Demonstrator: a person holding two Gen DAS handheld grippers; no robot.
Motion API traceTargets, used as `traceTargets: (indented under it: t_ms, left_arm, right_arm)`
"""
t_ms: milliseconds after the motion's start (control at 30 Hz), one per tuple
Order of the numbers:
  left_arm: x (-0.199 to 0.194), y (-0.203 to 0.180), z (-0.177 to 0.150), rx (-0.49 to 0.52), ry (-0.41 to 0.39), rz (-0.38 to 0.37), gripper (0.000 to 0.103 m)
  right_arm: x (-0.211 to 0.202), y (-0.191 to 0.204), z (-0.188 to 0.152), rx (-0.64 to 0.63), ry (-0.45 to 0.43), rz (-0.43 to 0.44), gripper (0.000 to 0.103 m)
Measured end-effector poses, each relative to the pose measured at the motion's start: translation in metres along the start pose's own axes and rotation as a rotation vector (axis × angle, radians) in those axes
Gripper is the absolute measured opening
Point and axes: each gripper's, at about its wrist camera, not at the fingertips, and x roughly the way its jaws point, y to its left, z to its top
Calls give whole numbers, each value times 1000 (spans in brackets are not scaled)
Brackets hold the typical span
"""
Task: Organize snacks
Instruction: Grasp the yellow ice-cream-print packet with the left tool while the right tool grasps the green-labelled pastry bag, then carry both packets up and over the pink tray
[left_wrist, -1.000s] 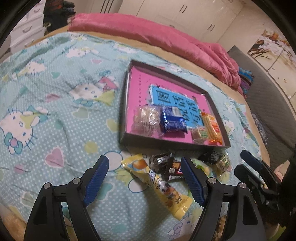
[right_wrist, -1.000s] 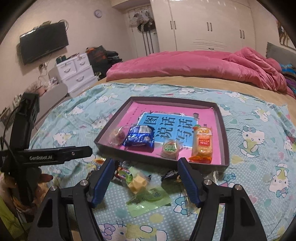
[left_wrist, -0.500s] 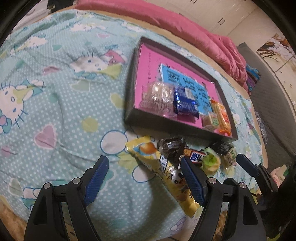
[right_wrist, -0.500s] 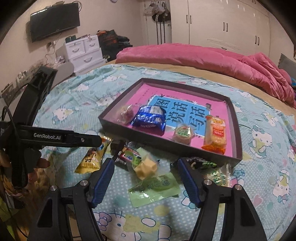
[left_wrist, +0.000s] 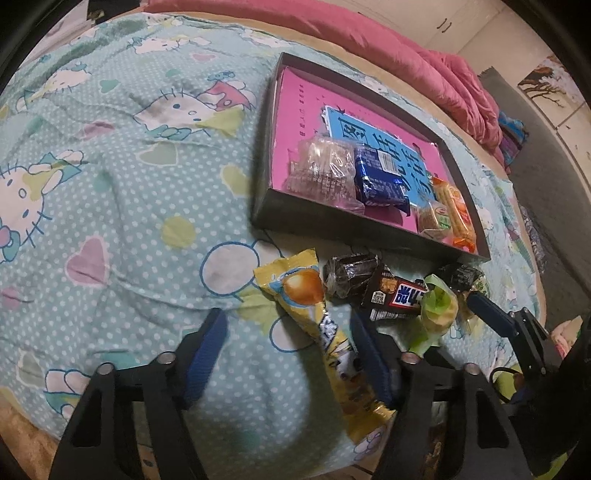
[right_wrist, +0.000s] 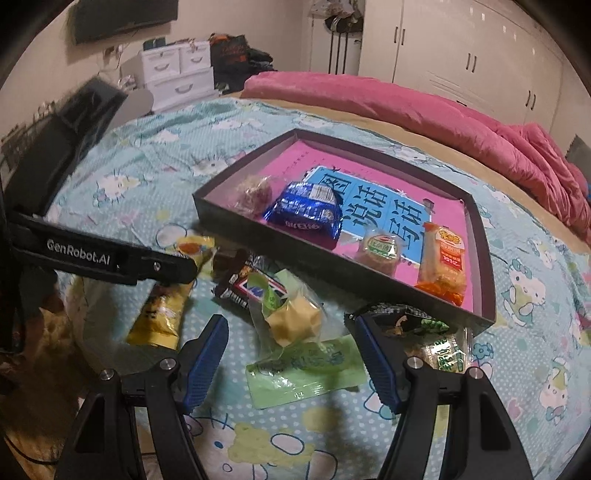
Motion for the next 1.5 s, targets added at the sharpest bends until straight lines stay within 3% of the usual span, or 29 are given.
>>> traceTargets:
  t_ms: [233, 333, 467, 967, 1200, 1500]
  left_arm:
    - [5, -7, -2, 20, 1, 5, 50]
    - [8, -6, -1, 17, 9, 11, 49]
    - [12, -6, 1, 13, 18, 12, 48]
    - [31, -19, 4, 87, 12, 83, 47]
    - [27, -13, 6, 80, -5, 106, 21]
    - [5, -4, 3, 23, -62, 47, 14]
  right_arm:
    - [11, 2, 0, -5, 13, -1, 70]
    - [13, -1, -1, 10, 9, 1, 55]
    - [13, -9, -4, 51, 10, 28, 50]
    - [26, -18, -16, 111, 66, 38, 43]
    - [10, -35, -15, 208, 28, 87, 41]
    - [-4, -45, -10, 264, -40, 150, 38]
